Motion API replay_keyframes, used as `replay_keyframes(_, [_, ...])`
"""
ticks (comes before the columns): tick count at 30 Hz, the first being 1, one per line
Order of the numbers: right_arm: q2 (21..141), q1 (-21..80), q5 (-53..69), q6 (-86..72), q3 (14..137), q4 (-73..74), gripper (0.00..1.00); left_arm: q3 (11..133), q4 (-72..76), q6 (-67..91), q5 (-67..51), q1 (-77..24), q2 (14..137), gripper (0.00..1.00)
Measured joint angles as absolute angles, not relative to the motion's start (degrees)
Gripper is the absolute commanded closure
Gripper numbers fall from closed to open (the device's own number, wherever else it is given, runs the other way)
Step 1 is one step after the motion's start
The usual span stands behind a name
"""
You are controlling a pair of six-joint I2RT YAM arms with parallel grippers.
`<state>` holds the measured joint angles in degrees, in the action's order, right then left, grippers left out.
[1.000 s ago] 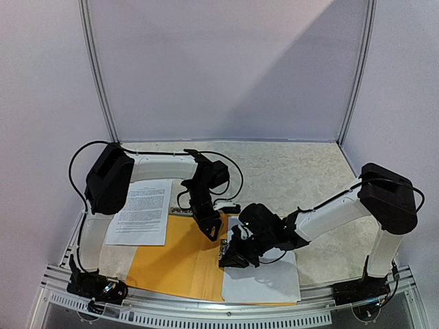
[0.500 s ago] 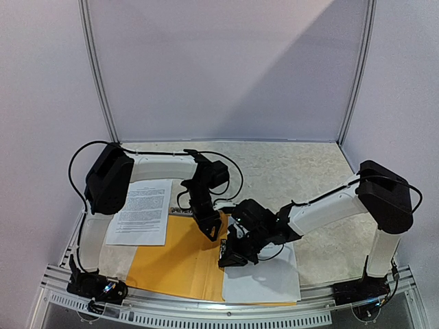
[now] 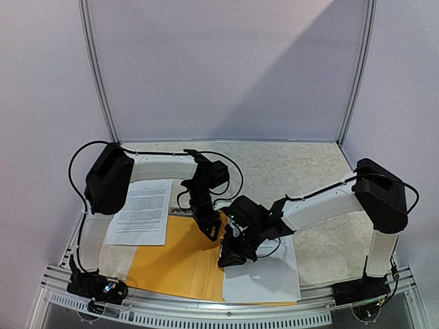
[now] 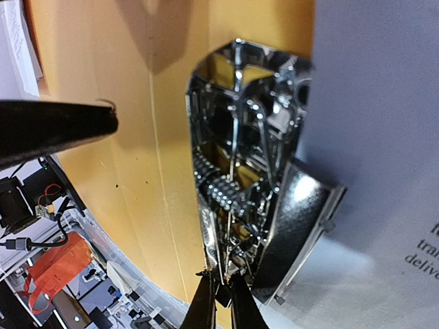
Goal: Put the files into the folder
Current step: Clamp the file in the folder with some files.
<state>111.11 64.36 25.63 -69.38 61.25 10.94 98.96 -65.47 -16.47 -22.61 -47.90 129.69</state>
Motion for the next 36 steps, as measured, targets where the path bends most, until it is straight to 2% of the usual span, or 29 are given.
replay_keyframes(3, [111.9, 64.4, 25.5, -68.66, 62.39, 12.73, 1.0, 98.96, -65.47, -16.47, -22.59, -47.9, 129.69, 0.5])
replay_keyframes(9, [111.79, 64.77, 24.36, -68.2, 61.93, 13.52, 1.0, 98.96, -65.47, -16.47, -22.59, -47.9, 129.71, 0.5])
replay_keyframes(14, [111.5, 65.01, 24.05, -67.59, 61.43, 12.16, 0.94, 99.0, -65.49, -16.47, -22.59, -47.9, 129.71, 0.5])
replay_keyframes(18, [112.88, 65.39, 23.9, -66.48, 64.2, 14.92, 0.95, 99.0, -65.56, -16.47, -22.33, -47.9, 129.71, 0.49])
replay_keyframes(22, [113.36, 65.71, 23.14, -66.02, 64.84, 15.99, 0.85, 99.0, -65.73, -16.47, -21.96, -47.9, 129.69, 0.5])
replay_keyframes(29, [111.83, 68.07, 18.24, -65.63, 62.15, 11.66, 0.84, 99.02, -65.76, -16.49, -21.93, -47.9, 129.71, 0.5])
replay_keyframes(31, [111.72, 68.86, 16.12, -65.8, 62.43, 12.14, 0.88, 99.02, -65.8, -16.91, -21.93, -47.9, 129.71, 0.49])
replay_keyframes(33, [111.74, 69.36, 14.68, -65.93, 63.05, 13.23, 0.97, 99.02, -65.87, -17.39, -21.93, -47.9, 129.71, 0.5])
replay_keyframes(36, [111.81, 69.78, 13.28, -66.04, 63.24, 14.04, 1.0, 99.04, -65.84, -17.28, -21.87, -47.9, 129.71, 0.49])
